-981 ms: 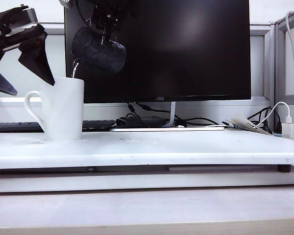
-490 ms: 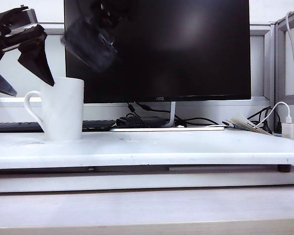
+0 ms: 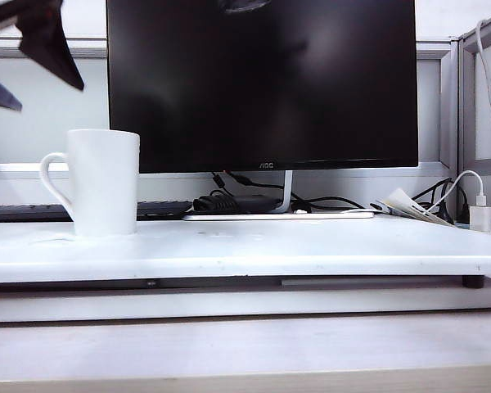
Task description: Carefully pick up the black cup and pour some water from the black cup into the white cup.
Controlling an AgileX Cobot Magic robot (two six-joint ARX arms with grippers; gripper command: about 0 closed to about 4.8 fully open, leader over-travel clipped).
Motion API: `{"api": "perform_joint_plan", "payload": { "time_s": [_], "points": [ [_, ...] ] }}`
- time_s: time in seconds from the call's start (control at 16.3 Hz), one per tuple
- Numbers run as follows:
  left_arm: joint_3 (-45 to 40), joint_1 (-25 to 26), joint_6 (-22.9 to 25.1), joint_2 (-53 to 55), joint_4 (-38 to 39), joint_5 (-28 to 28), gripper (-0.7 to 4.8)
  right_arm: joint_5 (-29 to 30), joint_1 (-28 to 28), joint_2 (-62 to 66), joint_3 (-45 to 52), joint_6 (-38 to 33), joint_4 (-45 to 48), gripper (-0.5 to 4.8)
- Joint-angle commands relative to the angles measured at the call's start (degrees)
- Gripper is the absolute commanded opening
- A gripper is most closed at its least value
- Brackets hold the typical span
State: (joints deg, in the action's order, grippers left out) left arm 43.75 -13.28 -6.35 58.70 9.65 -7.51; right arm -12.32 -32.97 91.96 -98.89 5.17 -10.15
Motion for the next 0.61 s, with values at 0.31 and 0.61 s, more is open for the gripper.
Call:
{"api": "perform_joint_plan", "payload": {
  "time_s": [0.31,0.61],
  "points": [
    [0.24,-5.7,-1.14,-0.79,-0.31,0.96,4.79,1.95,0.61,-11.28,40.92,-10.12,22.03,-0.06],
    [0.11,-7.13,-0.96,-0.79,0.87,1.27,4.79,8.57,1.46,-4.9,45.22,-16.09,28.94,-0.06]
  ]
}}
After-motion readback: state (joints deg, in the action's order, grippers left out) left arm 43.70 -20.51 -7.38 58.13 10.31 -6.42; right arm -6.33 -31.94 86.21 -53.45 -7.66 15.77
